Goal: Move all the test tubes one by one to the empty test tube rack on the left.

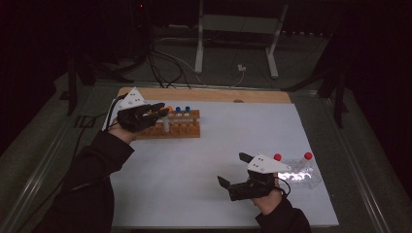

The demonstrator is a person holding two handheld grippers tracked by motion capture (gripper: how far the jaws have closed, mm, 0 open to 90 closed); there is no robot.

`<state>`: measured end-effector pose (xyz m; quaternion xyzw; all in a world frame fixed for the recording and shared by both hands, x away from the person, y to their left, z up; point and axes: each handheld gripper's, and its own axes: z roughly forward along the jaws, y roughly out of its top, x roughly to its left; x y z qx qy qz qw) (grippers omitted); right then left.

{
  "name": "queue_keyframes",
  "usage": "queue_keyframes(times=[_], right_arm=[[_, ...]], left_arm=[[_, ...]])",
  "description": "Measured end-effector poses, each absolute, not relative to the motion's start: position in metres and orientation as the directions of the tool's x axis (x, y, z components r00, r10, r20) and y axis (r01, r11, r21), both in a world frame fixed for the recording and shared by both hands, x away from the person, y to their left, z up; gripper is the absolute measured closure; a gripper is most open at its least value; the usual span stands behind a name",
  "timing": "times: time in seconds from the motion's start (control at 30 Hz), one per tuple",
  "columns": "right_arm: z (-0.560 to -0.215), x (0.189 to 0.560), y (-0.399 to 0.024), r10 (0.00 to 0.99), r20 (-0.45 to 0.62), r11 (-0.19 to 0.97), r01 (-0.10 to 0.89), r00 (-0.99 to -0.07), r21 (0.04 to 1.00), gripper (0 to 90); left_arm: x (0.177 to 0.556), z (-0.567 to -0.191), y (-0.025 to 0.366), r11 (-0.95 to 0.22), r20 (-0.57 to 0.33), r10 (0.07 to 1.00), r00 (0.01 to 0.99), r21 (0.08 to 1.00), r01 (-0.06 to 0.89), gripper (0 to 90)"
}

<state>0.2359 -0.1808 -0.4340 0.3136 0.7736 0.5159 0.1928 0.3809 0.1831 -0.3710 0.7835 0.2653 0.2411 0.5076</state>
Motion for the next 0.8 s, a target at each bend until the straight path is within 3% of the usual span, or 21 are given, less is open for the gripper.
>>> queue_keyframes(times=[0.3,0.8], right_arm=[[-0.434,0.236,-0.182,0.685,0.016,0.281,0.284,-0.728,0.917,0.0],[-0.433,0.235,-0.184,0.681,0.016,0.282,0.283,-0.732,0.917,0.0]], left_arm=[[0.406,-0.371,0.195,-0.273,0.09,0.741,0.666,0.946,0.177,71.8],[0.431,-0.399,0.191,-0.277,0.096,0.798,0.595,0.935,0.221,71.8]])
